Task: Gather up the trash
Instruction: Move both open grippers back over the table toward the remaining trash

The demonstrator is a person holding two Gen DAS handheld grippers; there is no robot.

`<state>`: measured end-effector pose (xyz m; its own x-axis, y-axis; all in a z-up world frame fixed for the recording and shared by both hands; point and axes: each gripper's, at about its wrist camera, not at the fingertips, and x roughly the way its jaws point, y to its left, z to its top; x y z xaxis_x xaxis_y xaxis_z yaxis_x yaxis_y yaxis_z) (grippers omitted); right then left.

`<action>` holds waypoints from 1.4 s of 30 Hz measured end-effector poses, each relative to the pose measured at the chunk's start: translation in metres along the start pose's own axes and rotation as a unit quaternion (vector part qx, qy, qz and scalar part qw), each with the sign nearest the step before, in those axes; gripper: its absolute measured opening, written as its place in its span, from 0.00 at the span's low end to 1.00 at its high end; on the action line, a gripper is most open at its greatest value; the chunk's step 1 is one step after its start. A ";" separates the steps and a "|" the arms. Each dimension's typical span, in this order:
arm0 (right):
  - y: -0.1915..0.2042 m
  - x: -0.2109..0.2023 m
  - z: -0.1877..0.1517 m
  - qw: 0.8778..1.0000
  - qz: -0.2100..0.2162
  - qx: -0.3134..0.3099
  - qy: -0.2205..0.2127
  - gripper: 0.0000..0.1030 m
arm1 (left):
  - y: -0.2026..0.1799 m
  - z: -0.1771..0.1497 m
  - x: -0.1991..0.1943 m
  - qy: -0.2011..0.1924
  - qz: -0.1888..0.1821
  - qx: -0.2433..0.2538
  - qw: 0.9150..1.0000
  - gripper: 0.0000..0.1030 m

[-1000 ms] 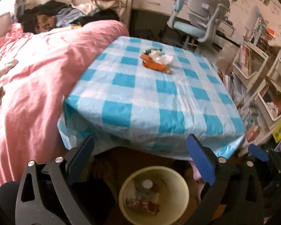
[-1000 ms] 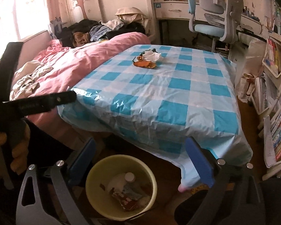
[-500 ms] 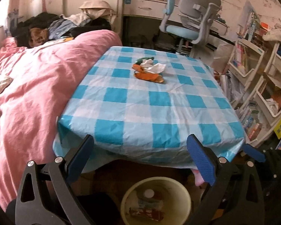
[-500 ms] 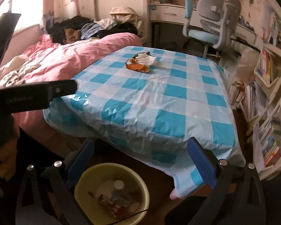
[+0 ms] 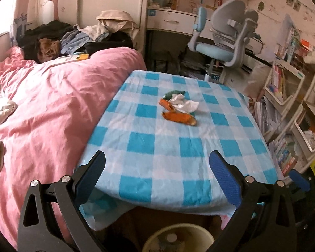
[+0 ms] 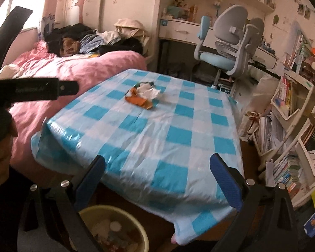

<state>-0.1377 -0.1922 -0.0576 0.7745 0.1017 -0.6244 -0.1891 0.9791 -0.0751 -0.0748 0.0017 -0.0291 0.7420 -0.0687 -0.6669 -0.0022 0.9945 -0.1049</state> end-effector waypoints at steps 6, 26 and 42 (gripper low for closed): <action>-0.012 0.019 0.007 0.999 0.021 0.046 0.018 0.92 | -0.001 0.015 0.014 0.003 0.007 0.002 1.000 0.93; -0.022 0.067 0.048 0.999 -0.017 0.047 0.015 0.92 | 0.002 0.082 0.075 0.010 0.035 -0.016 0.999 0.93; -0.010 0.086 0.055 0.999 -0.016 0.030 0.021 0.92 | -0.003 0.089 0.075 0.020 0.032 0.020 0.999 0.93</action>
<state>-0.0358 -0.1835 -0.0677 0.7537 0.0631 -0.6541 -0.1269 0.9906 -0.0507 0.0407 0.0003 -0.0136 0.7137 -0.0063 -0.7005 -0.0223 0.9992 -0.0317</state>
